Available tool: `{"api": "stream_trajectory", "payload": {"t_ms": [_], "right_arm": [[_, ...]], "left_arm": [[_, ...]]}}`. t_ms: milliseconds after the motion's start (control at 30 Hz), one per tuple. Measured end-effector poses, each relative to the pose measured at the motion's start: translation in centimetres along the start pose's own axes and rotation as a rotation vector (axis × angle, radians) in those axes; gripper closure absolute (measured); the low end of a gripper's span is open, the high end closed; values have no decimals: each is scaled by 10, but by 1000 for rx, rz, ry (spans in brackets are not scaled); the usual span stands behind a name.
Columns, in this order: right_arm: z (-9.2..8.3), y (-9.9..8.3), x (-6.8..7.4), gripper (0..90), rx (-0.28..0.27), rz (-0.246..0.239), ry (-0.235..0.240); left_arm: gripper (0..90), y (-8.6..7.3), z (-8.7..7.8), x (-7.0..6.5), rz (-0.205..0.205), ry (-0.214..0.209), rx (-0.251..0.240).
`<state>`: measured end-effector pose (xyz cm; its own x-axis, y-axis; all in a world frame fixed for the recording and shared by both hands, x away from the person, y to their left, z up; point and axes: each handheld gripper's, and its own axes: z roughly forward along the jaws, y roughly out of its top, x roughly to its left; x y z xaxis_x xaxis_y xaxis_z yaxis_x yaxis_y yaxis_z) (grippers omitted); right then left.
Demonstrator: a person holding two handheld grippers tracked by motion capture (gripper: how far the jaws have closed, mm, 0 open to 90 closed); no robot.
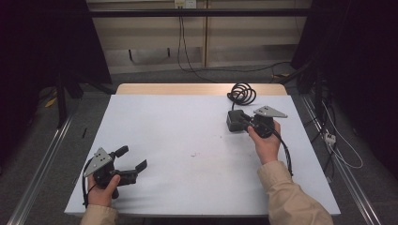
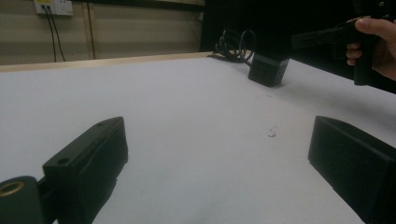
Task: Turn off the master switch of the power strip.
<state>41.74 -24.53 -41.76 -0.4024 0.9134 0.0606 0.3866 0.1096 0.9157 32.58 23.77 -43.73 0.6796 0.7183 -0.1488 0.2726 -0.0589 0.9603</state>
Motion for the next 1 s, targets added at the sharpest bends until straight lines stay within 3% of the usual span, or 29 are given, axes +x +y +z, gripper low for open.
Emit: {"api": "stream_trajectory", "payload": {"t_ms": [1000], "right_arm": [[9, 3, -6, 862, 4, 26, 21]], "left_arm": [[47, 0, 1, 0, 4, -1, 1]]}}
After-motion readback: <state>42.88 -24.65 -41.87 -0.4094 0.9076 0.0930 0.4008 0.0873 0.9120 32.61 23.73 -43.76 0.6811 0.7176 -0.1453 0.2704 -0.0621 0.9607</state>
